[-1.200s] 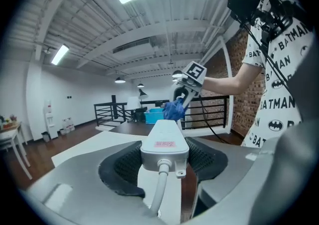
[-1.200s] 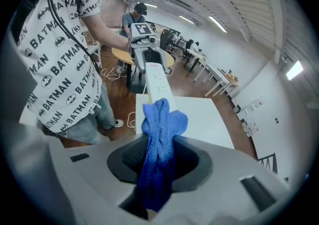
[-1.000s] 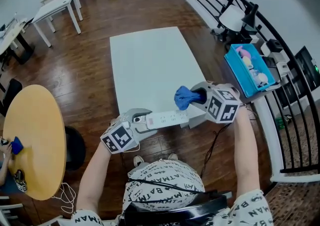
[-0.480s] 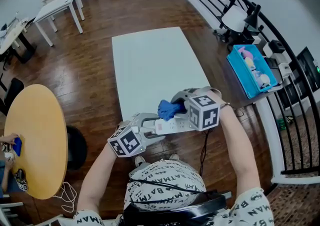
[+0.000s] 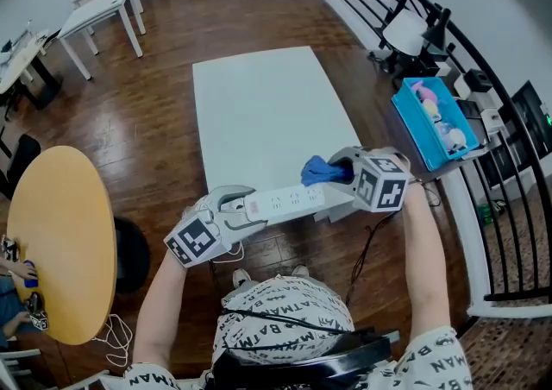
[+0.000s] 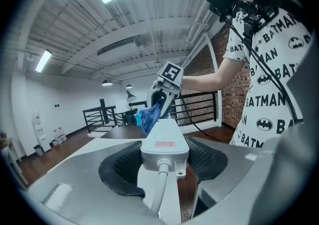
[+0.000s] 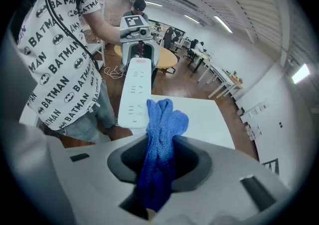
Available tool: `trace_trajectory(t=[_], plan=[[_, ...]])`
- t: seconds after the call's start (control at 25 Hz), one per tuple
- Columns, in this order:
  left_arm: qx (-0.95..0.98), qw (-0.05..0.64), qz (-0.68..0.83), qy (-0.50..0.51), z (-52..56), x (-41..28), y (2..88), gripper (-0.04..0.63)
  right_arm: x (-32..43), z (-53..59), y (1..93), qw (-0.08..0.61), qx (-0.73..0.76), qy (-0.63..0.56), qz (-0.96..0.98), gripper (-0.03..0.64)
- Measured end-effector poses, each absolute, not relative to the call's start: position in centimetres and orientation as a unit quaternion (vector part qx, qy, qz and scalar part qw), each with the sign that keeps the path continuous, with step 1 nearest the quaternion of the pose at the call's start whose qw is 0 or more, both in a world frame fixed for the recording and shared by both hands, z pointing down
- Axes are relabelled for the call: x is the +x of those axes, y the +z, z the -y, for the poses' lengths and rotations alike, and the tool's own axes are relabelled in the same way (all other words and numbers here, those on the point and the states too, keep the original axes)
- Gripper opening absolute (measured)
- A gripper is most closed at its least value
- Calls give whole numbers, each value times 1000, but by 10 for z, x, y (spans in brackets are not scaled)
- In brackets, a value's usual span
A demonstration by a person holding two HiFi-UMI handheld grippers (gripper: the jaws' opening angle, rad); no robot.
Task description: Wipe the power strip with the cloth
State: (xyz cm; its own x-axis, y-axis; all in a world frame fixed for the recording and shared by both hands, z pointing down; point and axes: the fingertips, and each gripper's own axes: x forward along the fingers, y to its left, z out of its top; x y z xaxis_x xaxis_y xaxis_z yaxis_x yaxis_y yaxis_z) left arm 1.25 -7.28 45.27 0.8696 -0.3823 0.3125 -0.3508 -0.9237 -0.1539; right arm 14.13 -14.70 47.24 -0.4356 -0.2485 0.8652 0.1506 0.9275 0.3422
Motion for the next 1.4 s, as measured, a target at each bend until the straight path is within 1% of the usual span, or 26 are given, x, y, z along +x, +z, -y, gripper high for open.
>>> trace_trajectory(t=[0.2, 0.48, 0.76, 1.04, 1.12, 1.24, 1.4], plan=[[-963, 33, -219, -155, 83, 1, 451, 278, 153, 145, 471, 506, 62, -159, 846, 121], [-961, 1, -245, -128, 95, -10, 461, 278, 149, 129, 483, 476, 77, -127, 867, 121], [-958, -16, -251, -137, 109, -19, 482, 278, 152, 117, 493, 469, 88, -103, 873, 121], [-940, -28, -279, -193, 132, -17, 545, 278, 157, 155, 520, 466, 252, -58, 846, 121], [-936, -42, -293, -191, 140, -18, 565, 278, 155, 156, 527, 445, 291, -29, 846, 121], [-935, -72, -299, -174, 150, -21, 588, 278, 159, 147, 537, 396, 354, 33, 847, 121], [-938, -86, -281, -183, 160, -17, 610, 278, 170, 128, 558, 347, 409, 108, 837, 121]])
